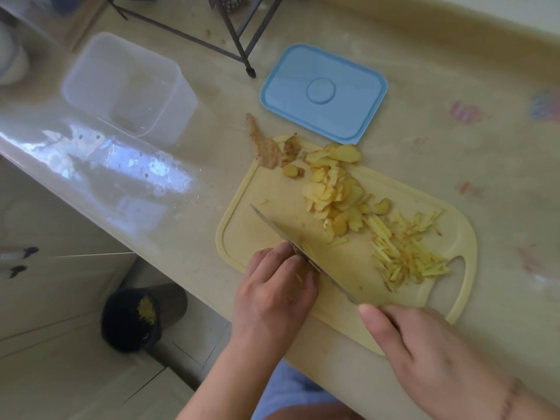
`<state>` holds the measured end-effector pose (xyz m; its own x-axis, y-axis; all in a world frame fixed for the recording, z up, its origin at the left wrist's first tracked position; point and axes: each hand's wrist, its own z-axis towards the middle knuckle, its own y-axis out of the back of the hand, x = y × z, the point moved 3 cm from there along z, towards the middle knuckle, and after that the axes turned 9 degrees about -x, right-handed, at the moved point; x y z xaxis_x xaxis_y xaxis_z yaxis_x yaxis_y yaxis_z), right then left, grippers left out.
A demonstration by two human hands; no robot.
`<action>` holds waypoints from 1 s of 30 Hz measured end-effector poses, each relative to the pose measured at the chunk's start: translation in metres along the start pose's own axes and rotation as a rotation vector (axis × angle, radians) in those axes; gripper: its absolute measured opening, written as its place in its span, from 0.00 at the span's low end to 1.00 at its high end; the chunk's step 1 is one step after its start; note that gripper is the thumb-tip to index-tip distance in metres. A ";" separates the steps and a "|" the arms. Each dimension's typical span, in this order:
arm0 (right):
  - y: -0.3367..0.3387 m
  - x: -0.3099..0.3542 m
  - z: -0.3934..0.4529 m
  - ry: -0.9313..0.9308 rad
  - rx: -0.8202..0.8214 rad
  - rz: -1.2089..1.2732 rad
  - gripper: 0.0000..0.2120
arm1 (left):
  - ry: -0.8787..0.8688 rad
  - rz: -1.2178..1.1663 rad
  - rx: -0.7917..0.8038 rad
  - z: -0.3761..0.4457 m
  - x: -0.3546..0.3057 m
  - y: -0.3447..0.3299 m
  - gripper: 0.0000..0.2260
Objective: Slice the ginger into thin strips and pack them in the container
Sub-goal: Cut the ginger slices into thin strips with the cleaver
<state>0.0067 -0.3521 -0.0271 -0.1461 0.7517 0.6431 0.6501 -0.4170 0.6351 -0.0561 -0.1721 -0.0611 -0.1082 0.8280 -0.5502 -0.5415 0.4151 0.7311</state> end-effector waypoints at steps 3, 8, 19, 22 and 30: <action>-0.003 0.001 0.003 0.015 -0.024 -0.001 0.33 | 0.009 -0.005 0.003 0.001 0.000 0.001 0.04; 0.004 -0.001 -0.004 0.000 -0.058 0.020 0.34 | 0.036 0.010 0.020 0.001 0.001 0.000 0.06; 0.012 0.004 -0.018 -0.054 -0.043 0.047 0.32 | 0.007 -0.001 0.026 -0.002 0.000 0.002 0.04; 0.013 0.003 -0.018 -0.047 -0.033 0.025 0.37 | 0.011 -0.012 0.031 -0.002 0.000 0.003 0.04; 0.006 0.004 -0.008 -0.070 0.016 0.036 0.39 | 0.019 -0.021 0.019 -0.003 0.001 0.002 0.04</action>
<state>0.0041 -0.3555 -0.0168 -0.0710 0.7704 0.6336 0.6658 -0.4363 0.6052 -0.0596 -0.1713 -0.0617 -0.1129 0.8115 -0.5734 -0.5276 0.4400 0.7266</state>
